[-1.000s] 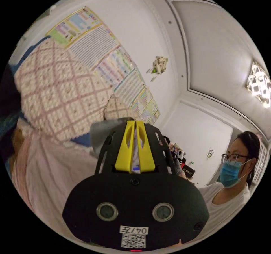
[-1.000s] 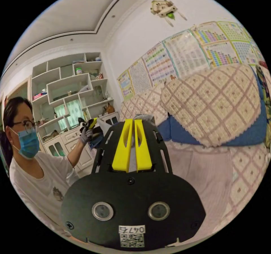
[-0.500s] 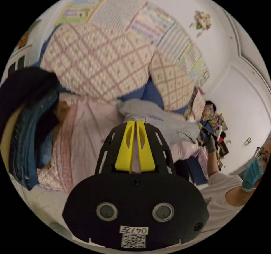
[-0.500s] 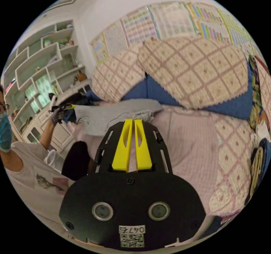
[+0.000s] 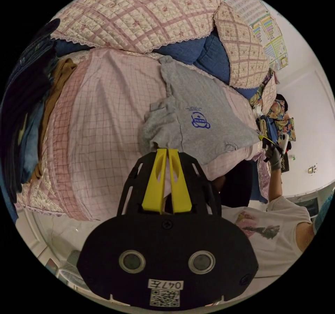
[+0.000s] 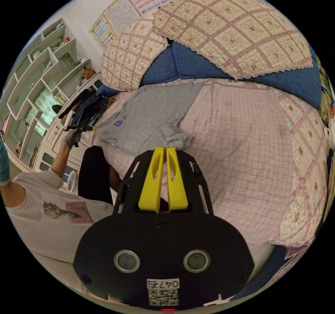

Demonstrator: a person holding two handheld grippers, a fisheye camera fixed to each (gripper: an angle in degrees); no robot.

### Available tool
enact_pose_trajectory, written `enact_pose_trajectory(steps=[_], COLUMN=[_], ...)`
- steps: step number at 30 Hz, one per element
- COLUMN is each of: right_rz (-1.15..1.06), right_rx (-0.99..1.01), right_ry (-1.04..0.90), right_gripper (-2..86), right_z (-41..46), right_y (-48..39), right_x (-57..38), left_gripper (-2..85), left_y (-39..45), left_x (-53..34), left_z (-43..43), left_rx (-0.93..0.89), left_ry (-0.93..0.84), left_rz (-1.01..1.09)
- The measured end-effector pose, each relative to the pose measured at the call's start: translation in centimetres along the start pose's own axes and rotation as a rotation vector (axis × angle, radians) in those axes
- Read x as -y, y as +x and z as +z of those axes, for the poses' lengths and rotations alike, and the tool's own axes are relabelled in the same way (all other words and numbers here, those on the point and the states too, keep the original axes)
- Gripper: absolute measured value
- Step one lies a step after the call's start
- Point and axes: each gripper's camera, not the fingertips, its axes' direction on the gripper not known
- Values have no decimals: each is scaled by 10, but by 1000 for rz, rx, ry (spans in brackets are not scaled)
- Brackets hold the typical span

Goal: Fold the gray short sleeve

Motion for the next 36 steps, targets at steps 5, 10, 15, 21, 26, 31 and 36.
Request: enact_pose_trajectory(steps=[5,10,15,21,26,31,36], right_rz=[-10,69,-105,-616,-761,-715,-503], right_rx=[-55,-343,-431,-215,-270,-222,-125], right_ry=[-11,-18,84,-65,-202,-280,-265], right_gripper=[-7,30,35,29,18,2,8], right_z=[28,70,69,160,253,279,291], right_y=[-18,-20,-83,-211,-247,-246,-218], right_x=[-9,-18,-43,-48,-46,-27,11], left_gripper=[-3,62,62,66,79,23,13], left_y=[19,24,80,239,311,320,302], left_x=[1,13,-7,3,22,49,98], left_z=[-47,-73,-148,-168,-139,-132,-176], left_rx=[6,62,122,283,398,430,306], left_ry=[-2,19,91,-20,-150,-286,-221], left_rz=[28,-35,84,603,791,776,647])
